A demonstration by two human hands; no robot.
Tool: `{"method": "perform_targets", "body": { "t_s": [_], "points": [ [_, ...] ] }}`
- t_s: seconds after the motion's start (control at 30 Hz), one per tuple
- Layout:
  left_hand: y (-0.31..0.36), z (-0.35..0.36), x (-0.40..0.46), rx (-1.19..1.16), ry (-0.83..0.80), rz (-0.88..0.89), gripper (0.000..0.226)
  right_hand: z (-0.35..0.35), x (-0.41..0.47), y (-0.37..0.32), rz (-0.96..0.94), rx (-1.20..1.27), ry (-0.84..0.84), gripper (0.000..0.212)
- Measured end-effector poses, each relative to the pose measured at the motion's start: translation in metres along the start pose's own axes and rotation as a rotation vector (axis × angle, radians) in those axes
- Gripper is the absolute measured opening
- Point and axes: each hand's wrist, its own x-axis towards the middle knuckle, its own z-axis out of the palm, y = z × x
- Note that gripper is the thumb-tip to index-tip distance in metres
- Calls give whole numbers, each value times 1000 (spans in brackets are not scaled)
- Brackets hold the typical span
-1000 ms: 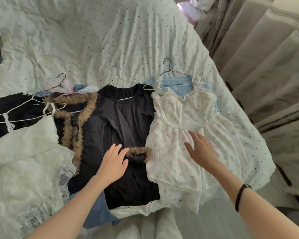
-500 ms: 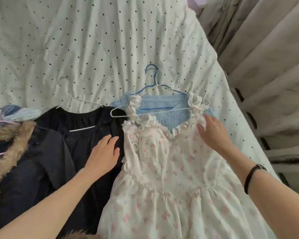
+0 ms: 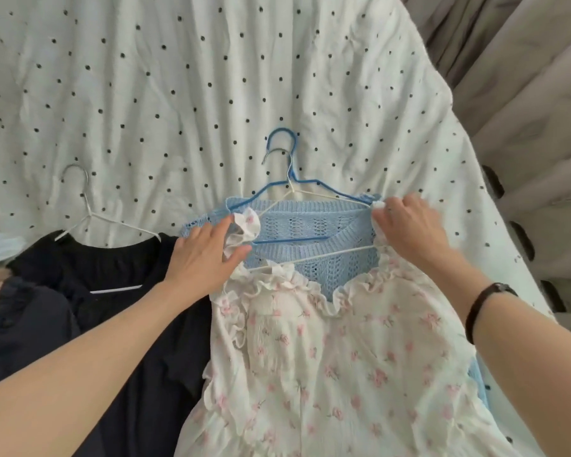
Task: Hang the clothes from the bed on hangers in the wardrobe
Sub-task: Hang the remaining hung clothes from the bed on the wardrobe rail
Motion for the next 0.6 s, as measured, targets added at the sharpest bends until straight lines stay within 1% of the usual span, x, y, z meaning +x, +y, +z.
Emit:
{"method": "perform_targets", "body": {
  "t_s": [0.07,0.13,0.2,0.27,0.4,0.6],
  "points": [
    [-2,-3,0,-53,-17,-1,59,-2,-7,4,-88,50,126,35],
    [-3,-8,-6,-177,-8,9,55,-6,-15,9,-151,71,232,32],
    [0,-19,-18,-314,42,13,50,-15,-29,10,-137,87,274,30],
    [7,-35,-32,-380,109,28,46,-29,-44,11,-112,101,334,33],
    [23,-81,-66,-449,237,61,41,-78,-79,10,-87,98,468,41],
    [39,-159,-123,-450,422,224,37,-177,-143,-4,-42,102,668,40]
  ]
}}
